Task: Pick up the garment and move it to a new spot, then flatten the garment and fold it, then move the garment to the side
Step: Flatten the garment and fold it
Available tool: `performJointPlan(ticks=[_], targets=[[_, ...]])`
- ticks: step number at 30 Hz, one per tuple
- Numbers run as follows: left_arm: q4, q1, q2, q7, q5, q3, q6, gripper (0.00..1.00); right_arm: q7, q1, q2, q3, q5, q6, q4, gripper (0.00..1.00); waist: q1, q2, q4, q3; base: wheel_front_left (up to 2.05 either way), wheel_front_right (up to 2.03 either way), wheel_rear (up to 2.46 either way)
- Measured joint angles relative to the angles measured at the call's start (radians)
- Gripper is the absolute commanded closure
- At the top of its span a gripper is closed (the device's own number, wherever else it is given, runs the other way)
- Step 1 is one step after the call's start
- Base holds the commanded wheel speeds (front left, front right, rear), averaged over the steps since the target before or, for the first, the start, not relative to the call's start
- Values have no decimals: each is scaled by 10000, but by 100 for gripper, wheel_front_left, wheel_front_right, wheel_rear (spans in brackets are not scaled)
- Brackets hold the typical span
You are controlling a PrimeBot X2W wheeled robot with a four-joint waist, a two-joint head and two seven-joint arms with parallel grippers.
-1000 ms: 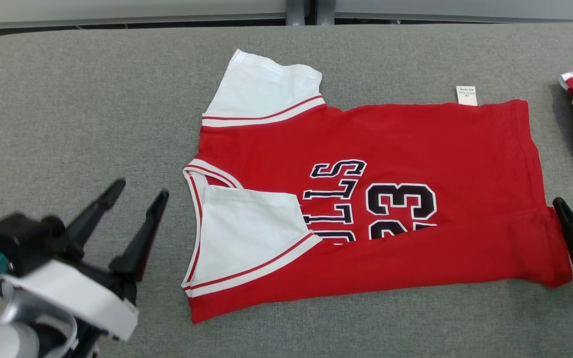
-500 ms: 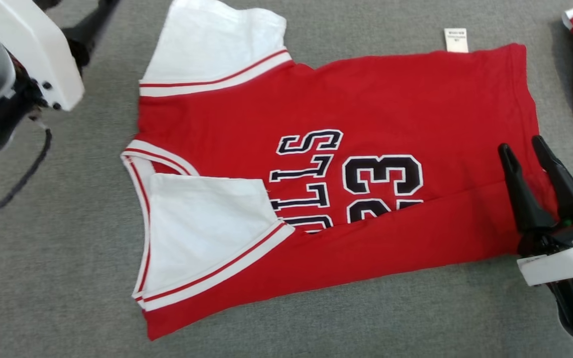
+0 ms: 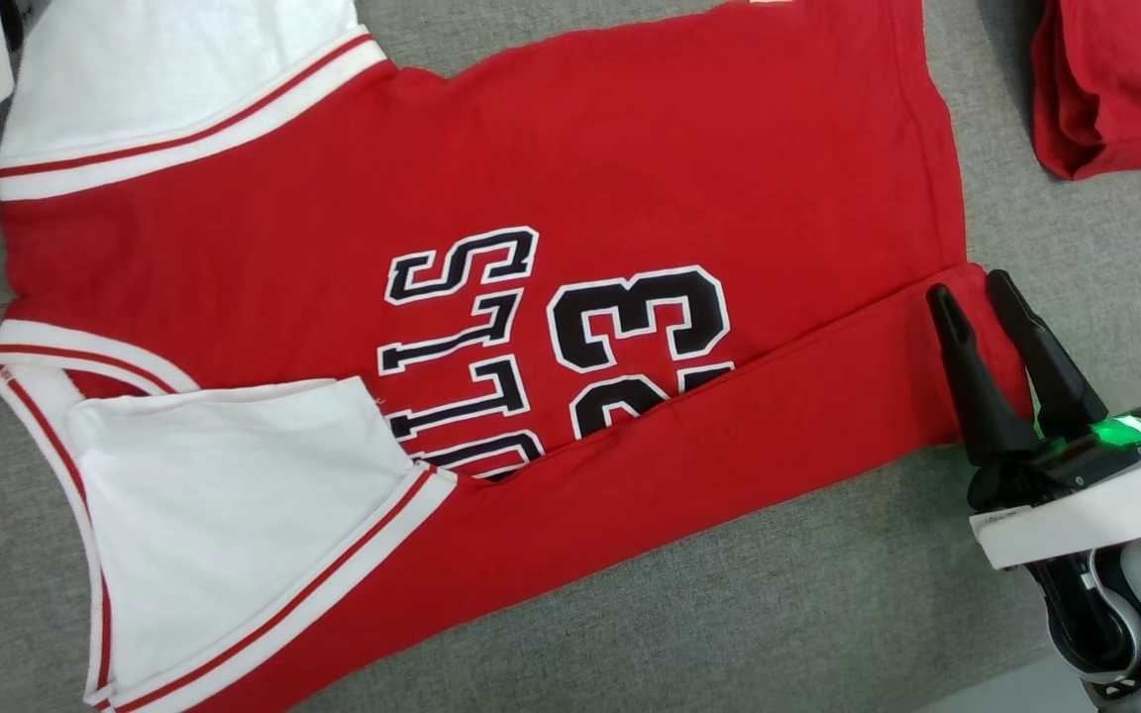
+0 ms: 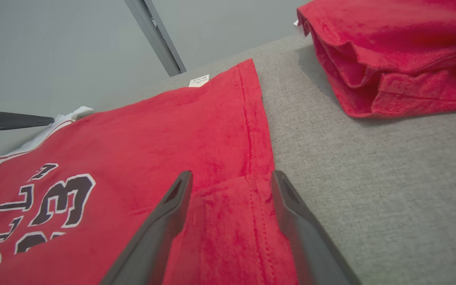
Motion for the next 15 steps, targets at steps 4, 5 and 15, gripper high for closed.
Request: performJointPlan(ticks=[4,5,15], targets=[[297,-234,117,36,240,-109,-40,0,-2,-30,125,2,4,2,-8,0,0,0,-267,261,0,0,0],[362,-329,161,40,324,-146,-42,0,-2,-41,150,6,4,2,-13,0,0,0,-314,306,0,0,0],[817,-609,194,138,462,-328,-209,0,-2,-61,194,-79,2,2,10,0,0,0,-465,376,0,0,0]])
